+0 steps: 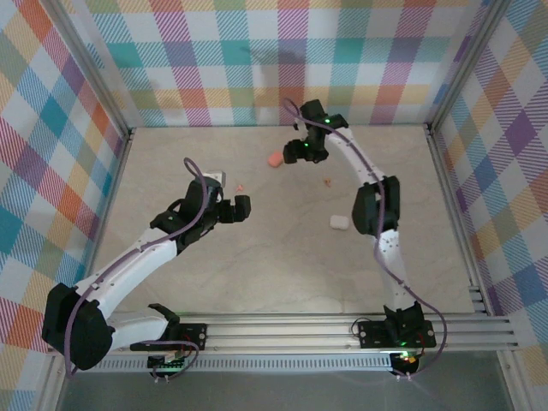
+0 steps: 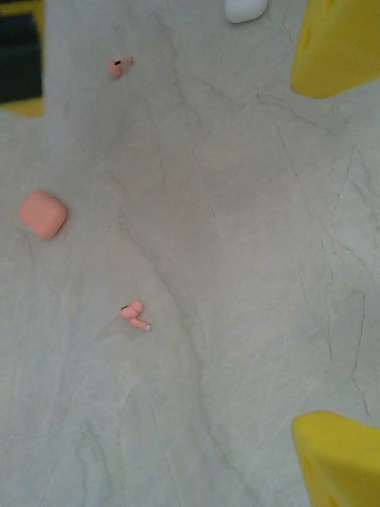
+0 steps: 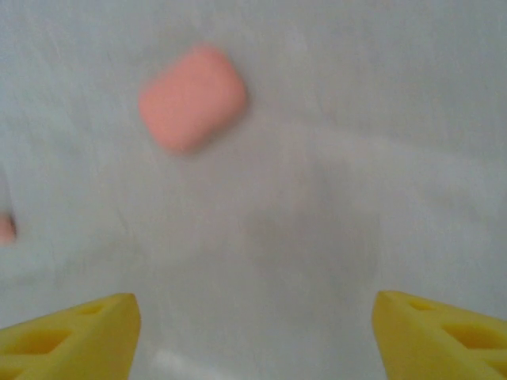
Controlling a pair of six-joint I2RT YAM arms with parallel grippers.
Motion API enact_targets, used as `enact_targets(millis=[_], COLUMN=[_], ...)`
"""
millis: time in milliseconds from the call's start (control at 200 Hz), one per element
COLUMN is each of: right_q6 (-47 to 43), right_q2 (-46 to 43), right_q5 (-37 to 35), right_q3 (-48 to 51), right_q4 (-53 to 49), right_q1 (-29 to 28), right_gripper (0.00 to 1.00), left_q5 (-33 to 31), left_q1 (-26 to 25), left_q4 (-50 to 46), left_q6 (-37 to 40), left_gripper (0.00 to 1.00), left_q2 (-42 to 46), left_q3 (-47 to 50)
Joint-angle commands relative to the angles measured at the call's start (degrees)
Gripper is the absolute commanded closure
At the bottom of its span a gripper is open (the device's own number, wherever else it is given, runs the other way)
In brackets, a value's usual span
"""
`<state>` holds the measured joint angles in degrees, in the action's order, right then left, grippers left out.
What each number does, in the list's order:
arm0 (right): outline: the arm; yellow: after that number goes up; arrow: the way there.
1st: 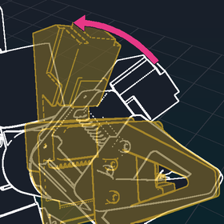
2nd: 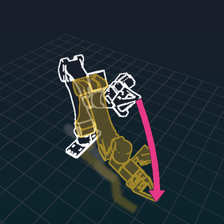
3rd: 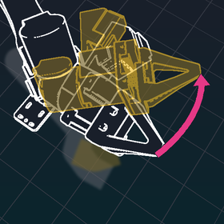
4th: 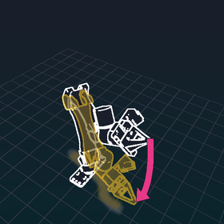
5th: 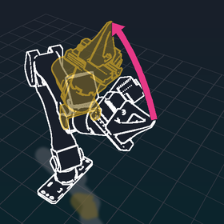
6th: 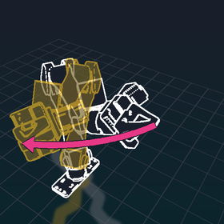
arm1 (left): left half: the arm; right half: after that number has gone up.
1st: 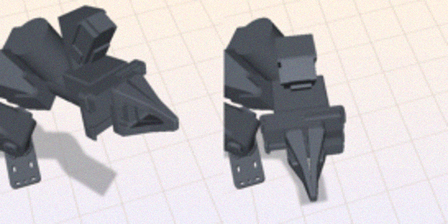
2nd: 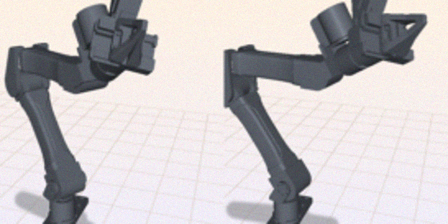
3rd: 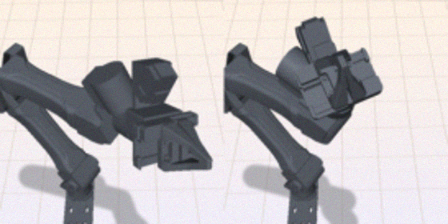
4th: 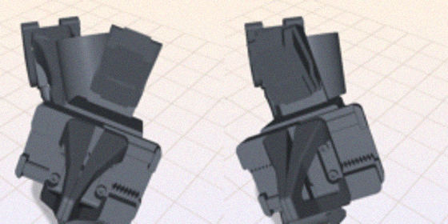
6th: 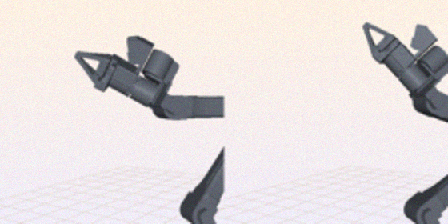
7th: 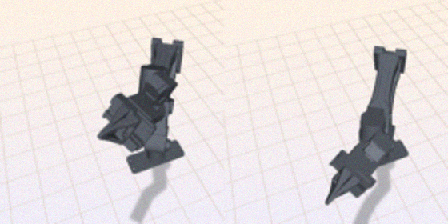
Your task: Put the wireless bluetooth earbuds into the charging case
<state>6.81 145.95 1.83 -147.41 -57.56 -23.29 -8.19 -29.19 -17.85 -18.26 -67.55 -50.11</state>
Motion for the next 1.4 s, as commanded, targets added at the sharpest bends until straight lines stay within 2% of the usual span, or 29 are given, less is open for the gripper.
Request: enact_targets(millis=[0, 60, 155, 180, 295, 415, 515, 645, 810, 1005, 1120, 1245, 1400], right_q6=[-1.24, -0.72, 0.62, 1.26, 3.95, 5.27, 5.32, 5.58, 5.19, 2.62, 1.72, 1.12, -0.14], right_q2=[7.39, 8.09, 6.28, 5.92, 4.96, 0.58, -5.51, -14.16, -23.23, -31.49, -34.26, -35.03, -35.95], right_q5=[-2.66, -3.89, -4.64, -4.38, -1.84, -1.36, -1.49, -0.66, 2.03, 4.33, 4.15, 4.41, 3.88], right_q3=[-13.18, -11.91, -4.38, -3.26, -2.82, 1.63, 9.37, 20.52, 35.77, 47.09, 51.17, 51.79, 52.03], right_q4=[-5.68, -1.74, 6.96, 8.59, 10.05, 11.59, 14.51, 18.87, 25.16, 27.88, 30.48, 30.66, 30.08], right_q1=[-0.74, -1.05, -1.59, -1.67, -1.84, -1.85, -1.68, -0.16, 2.79, 4.89, 5.22, 5.39, 5.6], right_gripper=[0.22, 0.22, 0.22, 0.22, 0.25, 0.25, 0.25, 0.24, 0.24, 0.25, 0.24, 0.24, 0.25], left_q5=[2.18, 3.4, 5.19, 5.69, 9.33, 12.83, 14.52, 16.22, 14.19, 9.61, 10.11, 9.33, 9.94], left_q1=[1.66, 2.41, 3.32, 3.57, 4.9, 5.2, 5.28, 5.29, 5.28, 5.31, 5.29, 5.29, 5.37], left_q4=[1.28, 1.41, 1.43, 3.83, 7.17, 6.04, 3.07, -2.44, -9.29, -17.56, -20.69, -21.53, -19.68], left_q6=[-2.3, -2.35, -2.22, -2.19, -2.3, -0.79, 0.06, 0.71, 3.82, 13.06, 15.17, 15.35, 16.12], left_gripper=[0.0, 0.0, 0.0, 0.0, 0.0, 0.05, 0.12, 0.14, 0.17, 0.17, 0.17, 0.17, 0.17], left_q2=[-0.94, -2.57, -5.37, -6.19, -11.67, -21.71, -31.59, -44.9, -60.08, -72.68, -79.32, -84.12, -86.73], left_q3=[0.75, 0.14, -0.71, -0.86, -3.7, -13.7, -24.51, -38.56, -56.66, -75.84, -86.2, -92.63, -94.08])
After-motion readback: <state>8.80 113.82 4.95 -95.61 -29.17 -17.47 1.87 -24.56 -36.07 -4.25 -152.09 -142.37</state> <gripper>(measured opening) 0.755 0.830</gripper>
